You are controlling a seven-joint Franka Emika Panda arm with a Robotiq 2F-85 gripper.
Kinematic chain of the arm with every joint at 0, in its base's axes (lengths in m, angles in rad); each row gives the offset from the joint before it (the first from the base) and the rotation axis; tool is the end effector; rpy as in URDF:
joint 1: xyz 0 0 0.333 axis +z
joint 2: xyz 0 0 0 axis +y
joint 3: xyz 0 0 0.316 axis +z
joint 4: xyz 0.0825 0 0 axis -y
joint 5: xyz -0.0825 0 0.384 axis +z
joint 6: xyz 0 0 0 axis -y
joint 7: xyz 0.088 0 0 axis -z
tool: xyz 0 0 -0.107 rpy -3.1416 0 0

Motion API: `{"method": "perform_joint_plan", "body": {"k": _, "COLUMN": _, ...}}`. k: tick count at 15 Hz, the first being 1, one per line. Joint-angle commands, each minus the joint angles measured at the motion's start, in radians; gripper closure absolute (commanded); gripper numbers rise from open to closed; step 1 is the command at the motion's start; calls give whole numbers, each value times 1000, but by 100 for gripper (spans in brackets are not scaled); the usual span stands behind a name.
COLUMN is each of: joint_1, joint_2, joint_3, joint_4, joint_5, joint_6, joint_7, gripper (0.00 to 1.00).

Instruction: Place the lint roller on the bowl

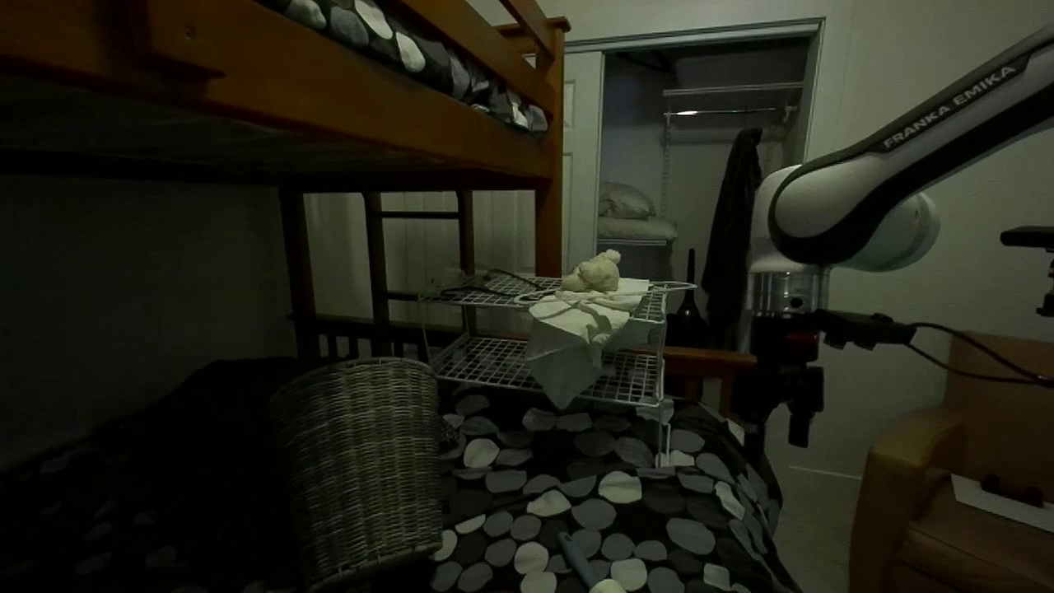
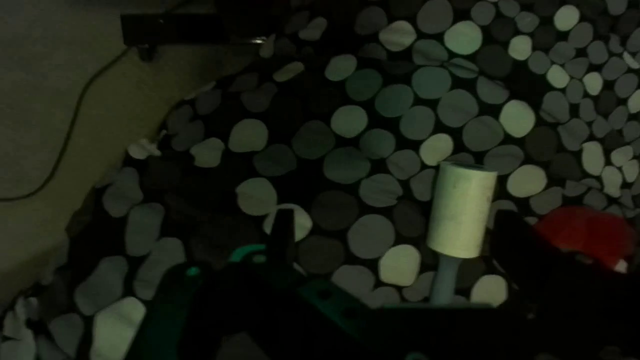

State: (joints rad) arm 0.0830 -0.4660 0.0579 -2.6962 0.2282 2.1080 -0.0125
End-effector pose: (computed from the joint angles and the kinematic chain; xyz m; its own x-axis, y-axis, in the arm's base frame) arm 0.3560 0.0598 0.3658 0.9914 0.0265 -0.1281 0.0064 -0.9879 -0.1549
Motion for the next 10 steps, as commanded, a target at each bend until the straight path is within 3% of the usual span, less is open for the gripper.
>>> {"method": "perform_joint_plan", "body": {"k": 1, "joint_1": 149, "joint_2": 12, "joint_3": 101, "joint_4": -106, "joint_5": 159, "joint_6": 274, "joint_7": 47, "gripper": 0}}
{"method": "perform_joint_plan", "body": {"k": 3, "joint_1": 220, "joint_2": 151, "joint_3": 166, "joint_4": -71, "joint_5": 210, "joint_6": 453, "joint_7": 87, "gripper": 0}}
{"method": "perform_joint_plan", "body": {"k": 5, "joint_1": 212, "joint_2": 239, "joint_3": 270, "joint_4": -73, "joint_5": 238, "joint_6": 616, "joint_7": 122, "gripper": 0}}
{"method": "perform_joint_plan", "body": {"k": 7, "joint_1": 166, "joint_2": 361, "joint_3": 334, "joint_4": -74, "joint_5": 176, "joint_6": 784, "joint_7": 198, "gripper": 0}}
{"method": "perform_joint_plan", "body": {"k": 9, "joint_1": 165, "joint_2": 497, "joint_3": 309, "joint_4": -77, "joint_5": 65, "joint_6": 916, "joint_7": 294, "gripper": 0}}
{"method": "perform_joint_plan", "body": {"k": 10, "joint_1": 174, "joint_2": 557, "joint_3": 279, "joint_4": -79, "joint_5": 71, "joint_6": 965, "joint_7": 288, "gripper": 0}}
